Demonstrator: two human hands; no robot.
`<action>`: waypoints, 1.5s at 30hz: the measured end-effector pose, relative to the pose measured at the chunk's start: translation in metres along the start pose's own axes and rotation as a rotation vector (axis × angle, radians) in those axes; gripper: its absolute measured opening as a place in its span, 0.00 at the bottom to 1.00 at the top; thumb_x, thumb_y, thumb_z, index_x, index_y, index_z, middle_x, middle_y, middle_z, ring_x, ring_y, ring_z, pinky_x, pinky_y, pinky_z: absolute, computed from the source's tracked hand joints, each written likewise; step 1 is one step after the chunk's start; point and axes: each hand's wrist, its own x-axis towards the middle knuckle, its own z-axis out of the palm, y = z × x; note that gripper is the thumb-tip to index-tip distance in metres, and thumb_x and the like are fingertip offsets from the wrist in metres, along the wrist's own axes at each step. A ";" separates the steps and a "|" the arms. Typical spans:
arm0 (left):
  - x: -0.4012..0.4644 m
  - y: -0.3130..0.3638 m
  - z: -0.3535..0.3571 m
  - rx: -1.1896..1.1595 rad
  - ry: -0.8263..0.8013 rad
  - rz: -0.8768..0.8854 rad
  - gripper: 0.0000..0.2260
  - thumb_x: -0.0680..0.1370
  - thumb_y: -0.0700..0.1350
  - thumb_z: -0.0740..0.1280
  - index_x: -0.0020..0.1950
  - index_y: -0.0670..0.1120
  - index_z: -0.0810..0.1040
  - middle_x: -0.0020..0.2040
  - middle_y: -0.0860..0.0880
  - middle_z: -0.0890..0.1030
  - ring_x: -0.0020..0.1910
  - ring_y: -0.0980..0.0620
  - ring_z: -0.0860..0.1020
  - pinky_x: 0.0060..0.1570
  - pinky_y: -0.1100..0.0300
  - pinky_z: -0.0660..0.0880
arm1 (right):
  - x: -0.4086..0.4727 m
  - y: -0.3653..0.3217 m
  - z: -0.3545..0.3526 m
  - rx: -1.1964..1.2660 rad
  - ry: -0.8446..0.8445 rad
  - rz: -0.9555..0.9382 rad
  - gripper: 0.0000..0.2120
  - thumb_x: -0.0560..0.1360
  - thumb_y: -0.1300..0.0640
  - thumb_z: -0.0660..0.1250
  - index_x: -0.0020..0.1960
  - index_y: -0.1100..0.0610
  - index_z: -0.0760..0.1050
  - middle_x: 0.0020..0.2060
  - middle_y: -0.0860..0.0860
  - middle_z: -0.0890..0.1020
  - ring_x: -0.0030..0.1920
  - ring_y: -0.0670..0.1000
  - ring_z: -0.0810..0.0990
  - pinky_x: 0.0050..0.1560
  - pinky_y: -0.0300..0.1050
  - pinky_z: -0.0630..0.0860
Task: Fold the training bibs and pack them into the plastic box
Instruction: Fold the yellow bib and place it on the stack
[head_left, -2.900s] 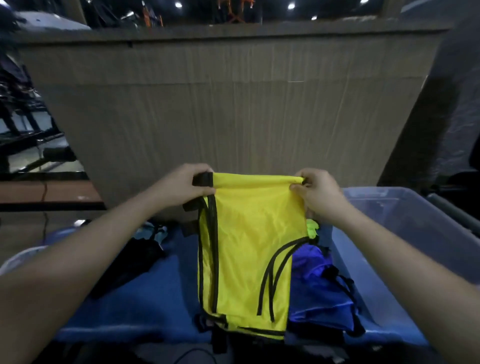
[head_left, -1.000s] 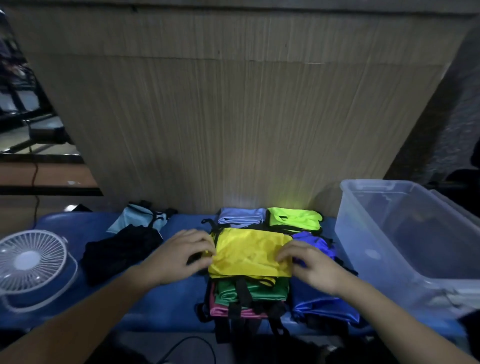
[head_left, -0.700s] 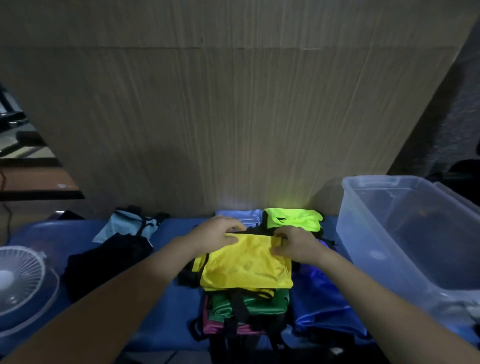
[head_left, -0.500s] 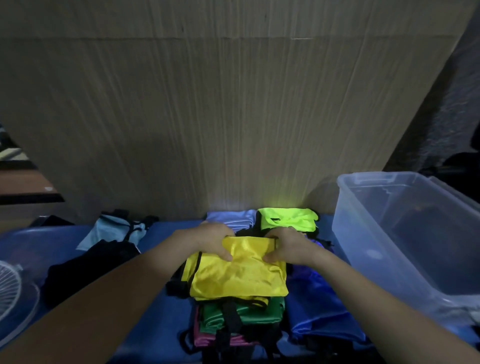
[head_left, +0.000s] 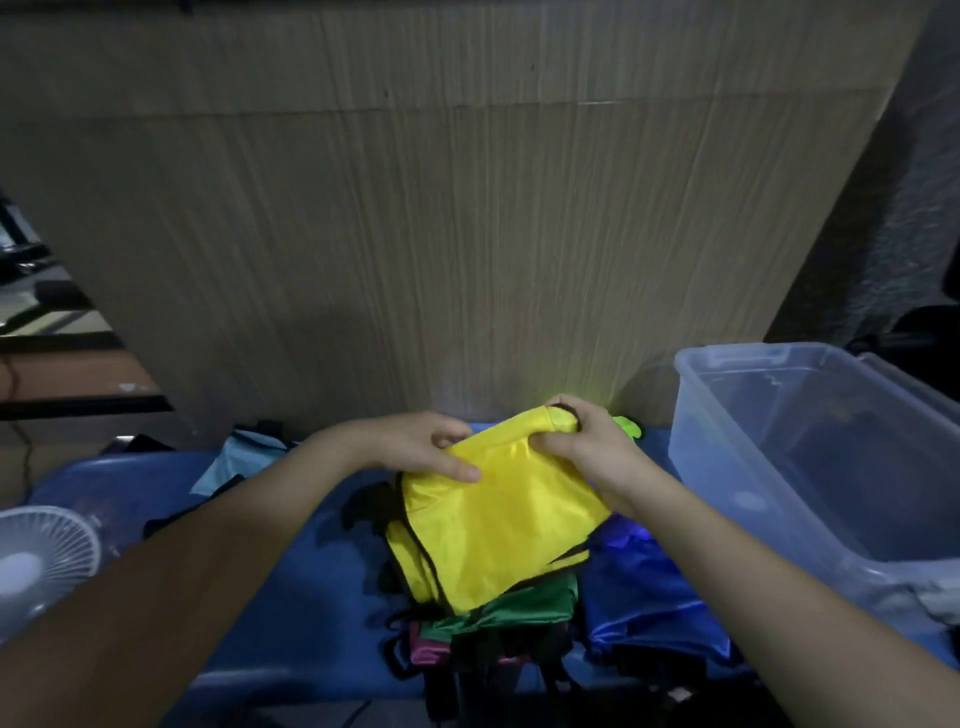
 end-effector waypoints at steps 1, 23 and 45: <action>-0.005 0.007 0.004 -0.026 0.018 0.014 0.10 0.76 0.52 0.74 0.56 0.54 0.81 0.52 0.57 0.85 0.53 0.56 0.83 0.53 0.59 0.79 | -0.004 -0.011 0.001 -0.009 -0.016 -0.030 0.07 0.73 0.62 0.72 0.49 0.55 0.77 0.41 0.50 0.80 0.44 0.47 0.79 0.45 0.45 0.76; -0.064 0.060 0.053 -0.402 0.270 0.105 0.16 0.79 0.53 0.68 0.62 0.45 0.81 0.58 0.48 0.85 0.58 0.48 0.83 0.64 0.46 0.77 | -0.029 -0.098 -0.011 -0.461 -0.142 -0.279 0.12 0.71 0.61 0.76 0.50 0.55 0.77 0.40 0.45 0.80 0.39 0.40 0.78 0.44 0.42 0.76; -0.070 0.082 0.070 -0.720 0.326 0.220 0.25 0.85 0.59 0.48 0.76 0.49 0.67 0.71 0.51 0.74 0.58 0.45 0.82 0.49 0.57 0.80 | -0.052 -0.087 0.022 -0.101 0.119 -0.139 0.08 0.76 0.57 0.72 0.54 0.55 0.79 0.48 0.51 0.86 0.47 0.47 0.83 0.50 0.44 0.78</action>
